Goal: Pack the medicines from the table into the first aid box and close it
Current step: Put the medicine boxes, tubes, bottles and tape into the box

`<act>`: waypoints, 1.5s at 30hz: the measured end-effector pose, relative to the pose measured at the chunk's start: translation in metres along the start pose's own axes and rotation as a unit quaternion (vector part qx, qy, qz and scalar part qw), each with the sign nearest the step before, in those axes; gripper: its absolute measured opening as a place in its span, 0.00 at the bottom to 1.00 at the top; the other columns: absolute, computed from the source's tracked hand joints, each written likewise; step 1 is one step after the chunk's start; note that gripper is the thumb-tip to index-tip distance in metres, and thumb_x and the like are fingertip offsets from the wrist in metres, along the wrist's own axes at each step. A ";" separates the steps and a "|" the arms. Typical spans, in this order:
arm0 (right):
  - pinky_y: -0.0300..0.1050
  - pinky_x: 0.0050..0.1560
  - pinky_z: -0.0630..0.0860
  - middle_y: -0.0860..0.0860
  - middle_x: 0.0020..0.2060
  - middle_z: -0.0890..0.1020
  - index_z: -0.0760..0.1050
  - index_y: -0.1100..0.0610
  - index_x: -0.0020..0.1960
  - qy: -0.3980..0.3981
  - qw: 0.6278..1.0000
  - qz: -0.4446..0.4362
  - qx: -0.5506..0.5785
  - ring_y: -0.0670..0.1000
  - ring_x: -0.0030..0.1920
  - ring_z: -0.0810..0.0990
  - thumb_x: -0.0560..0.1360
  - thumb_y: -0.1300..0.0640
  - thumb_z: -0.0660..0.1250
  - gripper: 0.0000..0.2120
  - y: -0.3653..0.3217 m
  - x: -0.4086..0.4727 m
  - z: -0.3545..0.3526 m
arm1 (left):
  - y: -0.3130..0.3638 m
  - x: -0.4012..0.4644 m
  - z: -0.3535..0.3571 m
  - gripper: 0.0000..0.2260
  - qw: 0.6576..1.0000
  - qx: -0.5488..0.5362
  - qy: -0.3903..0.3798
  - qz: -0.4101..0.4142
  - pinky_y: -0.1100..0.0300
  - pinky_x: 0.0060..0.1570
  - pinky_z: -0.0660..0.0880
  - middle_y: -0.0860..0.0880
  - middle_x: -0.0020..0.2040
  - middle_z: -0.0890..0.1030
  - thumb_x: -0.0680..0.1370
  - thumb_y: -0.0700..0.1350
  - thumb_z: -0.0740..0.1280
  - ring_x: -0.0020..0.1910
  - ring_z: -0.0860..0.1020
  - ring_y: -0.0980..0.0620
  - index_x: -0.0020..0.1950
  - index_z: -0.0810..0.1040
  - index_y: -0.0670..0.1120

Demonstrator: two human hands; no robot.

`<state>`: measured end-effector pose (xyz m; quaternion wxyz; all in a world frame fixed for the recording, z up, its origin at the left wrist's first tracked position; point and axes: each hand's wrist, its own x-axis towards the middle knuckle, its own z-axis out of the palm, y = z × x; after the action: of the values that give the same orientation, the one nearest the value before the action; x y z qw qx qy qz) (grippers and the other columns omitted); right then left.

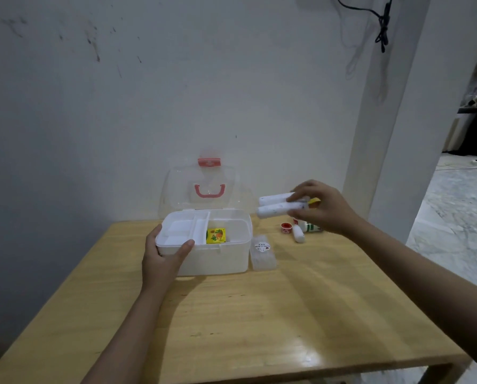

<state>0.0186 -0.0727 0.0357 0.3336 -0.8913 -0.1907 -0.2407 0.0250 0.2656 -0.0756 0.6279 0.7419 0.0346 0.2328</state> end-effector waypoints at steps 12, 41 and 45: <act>0.45 0.51 0.76 0.51 0.51 0.81 0.82 0.53 0.46 -0.327 0.917 -0.010 -0.229 0.50 0.50 0.77 0.66 0.60 0.72 0.09 -0.045 0.095 0.096 | -0.003 -0.001 0.002 0.34 0.999 -0.033 0.007 0.000 0.60 0.48 0.74 0.55 0.60 0.71 0.67 0.48 0.77 0.57 0.72 0.53 0.70 0.65 0.55; 0.49 0.48 0.72 0.56 0.48 0.82 0.81 0.59 0.48 0.065 0.976 0.168 -0.125 0.58 0.50 0.77 0.70 0.60 0.71 0.08 0.122 -0.014 0.034 | -0.005 0.001 0.003 0.34 1.000 -0.005 0.008 0.018 0.64 0.42 0.73 0.50 0.63 0.71 0.69 0.47 0.75 0.59 0.73 0.49 0.71 0.64 0.51; 0.55 0.52 0.73 0.60 0.53 0.81 0.79 0.60 0.53 0.117 0.952 0.242 -0.147 0.62 0.56 0.75 0.70 0.62 0.69 0.12 0.167 -0.036 0.018 | -0.006 0.000 0.004 0.36 1.000 -0.003 0.008 0.020 0.64 0.43 0.73 0.50 0.65 0.71 0.68 0.50 0.76 0.60 0.72 0.50 0.71 0.64 0.52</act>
<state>0.0785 -0.1847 -0.0798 0.2673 -0.9155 0.1088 -0.2803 0.0282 0.2637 -0.0816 0.6248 0.7388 0.0244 0.2514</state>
